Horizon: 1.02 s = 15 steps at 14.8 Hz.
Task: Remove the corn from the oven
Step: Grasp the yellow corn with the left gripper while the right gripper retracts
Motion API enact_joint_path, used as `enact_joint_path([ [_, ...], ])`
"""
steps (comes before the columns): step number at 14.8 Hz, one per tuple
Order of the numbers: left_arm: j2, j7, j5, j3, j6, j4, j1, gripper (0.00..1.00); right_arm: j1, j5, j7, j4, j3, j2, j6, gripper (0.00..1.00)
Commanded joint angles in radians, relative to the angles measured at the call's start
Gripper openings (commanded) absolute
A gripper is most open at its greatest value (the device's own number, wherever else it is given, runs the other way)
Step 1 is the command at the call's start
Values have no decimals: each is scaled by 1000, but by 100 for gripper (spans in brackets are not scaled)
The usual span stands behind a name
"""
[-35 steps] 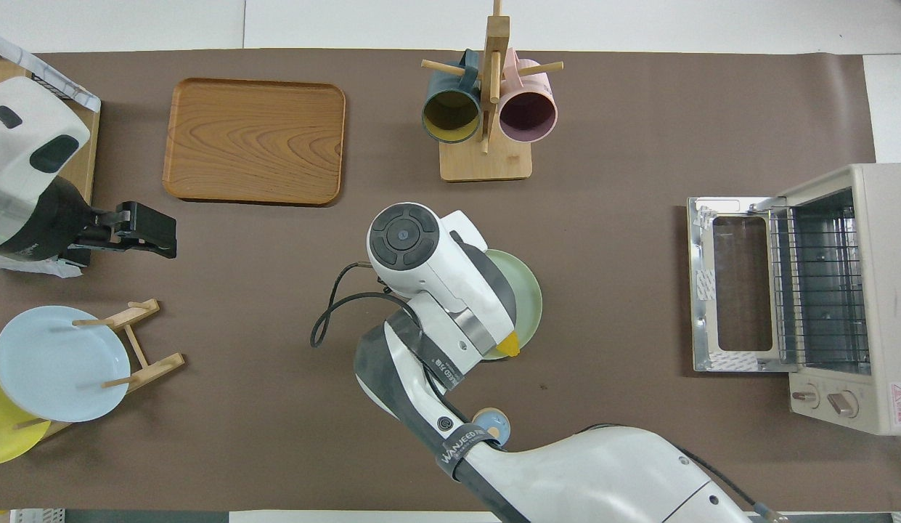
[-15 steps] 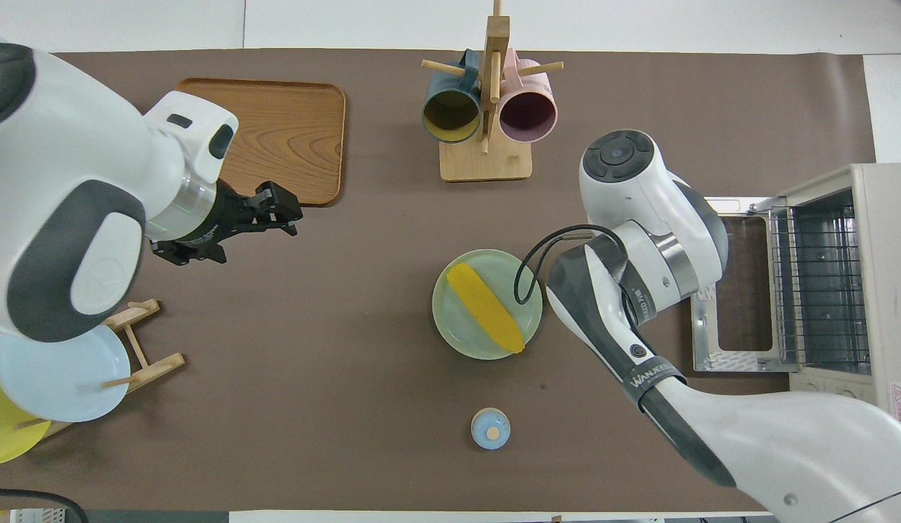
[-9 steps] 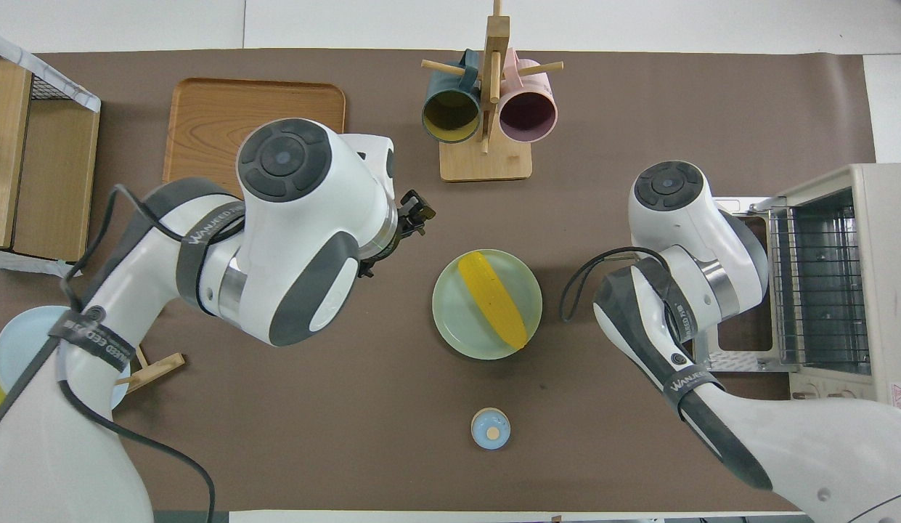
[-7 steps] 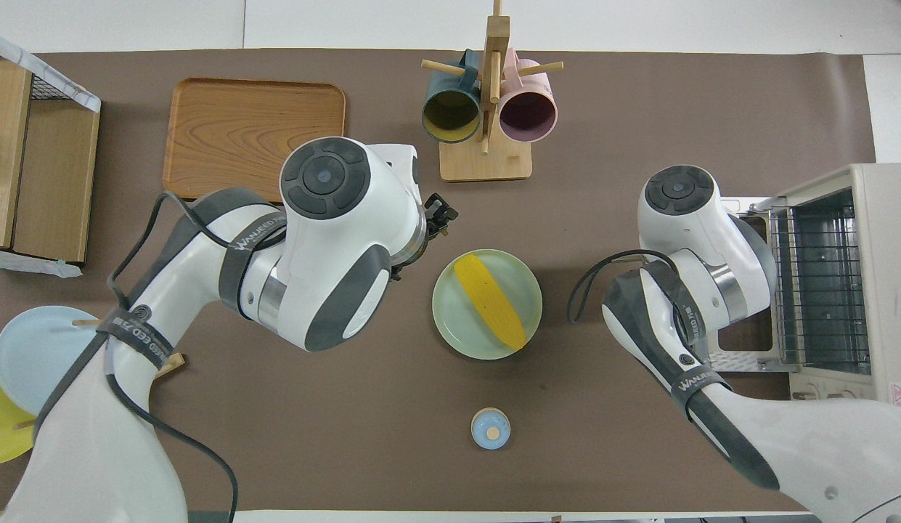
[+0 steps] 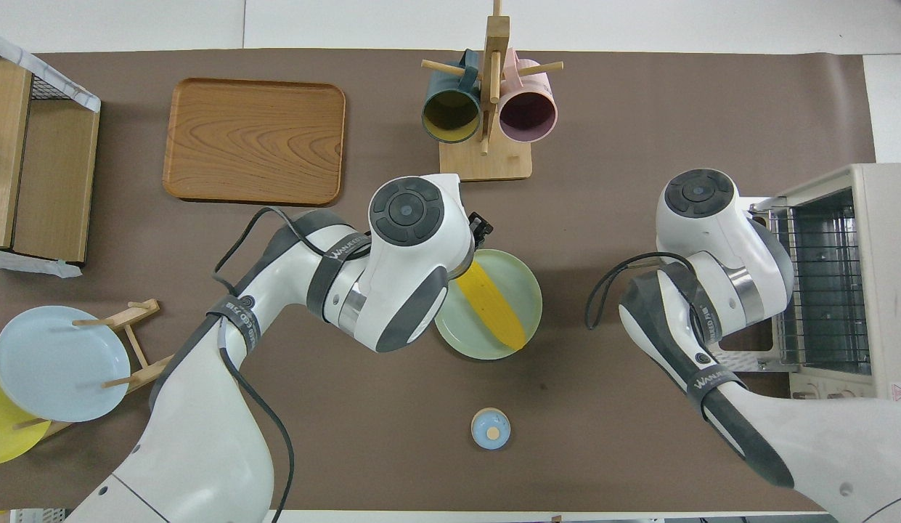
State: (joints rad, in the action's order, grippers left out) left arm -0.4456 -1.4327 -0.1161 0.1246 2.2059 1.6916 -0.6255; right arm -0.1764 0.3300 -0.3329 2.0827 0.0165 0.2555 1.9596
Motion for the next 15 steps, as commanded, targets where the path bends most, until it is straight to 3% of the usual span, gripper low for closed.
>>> enact_joint_path([
  [1,-22,-38,-16,-20,43,2,-46,100,23,55,54,17,-7,-32,-11,0],
  [4,-22,-37,-16,-20,48,14,-63,100,29,67,145,-10,-7,-82,-96,0],
  [10,-21,-25,23,-19,77,60,-82,98,162,47,366,-24,-9,-255,-197,0],
  [15,-19,-26,23,-20,97,74,-95,59,245,17,500,-24,-6,-280,-202,0],
])
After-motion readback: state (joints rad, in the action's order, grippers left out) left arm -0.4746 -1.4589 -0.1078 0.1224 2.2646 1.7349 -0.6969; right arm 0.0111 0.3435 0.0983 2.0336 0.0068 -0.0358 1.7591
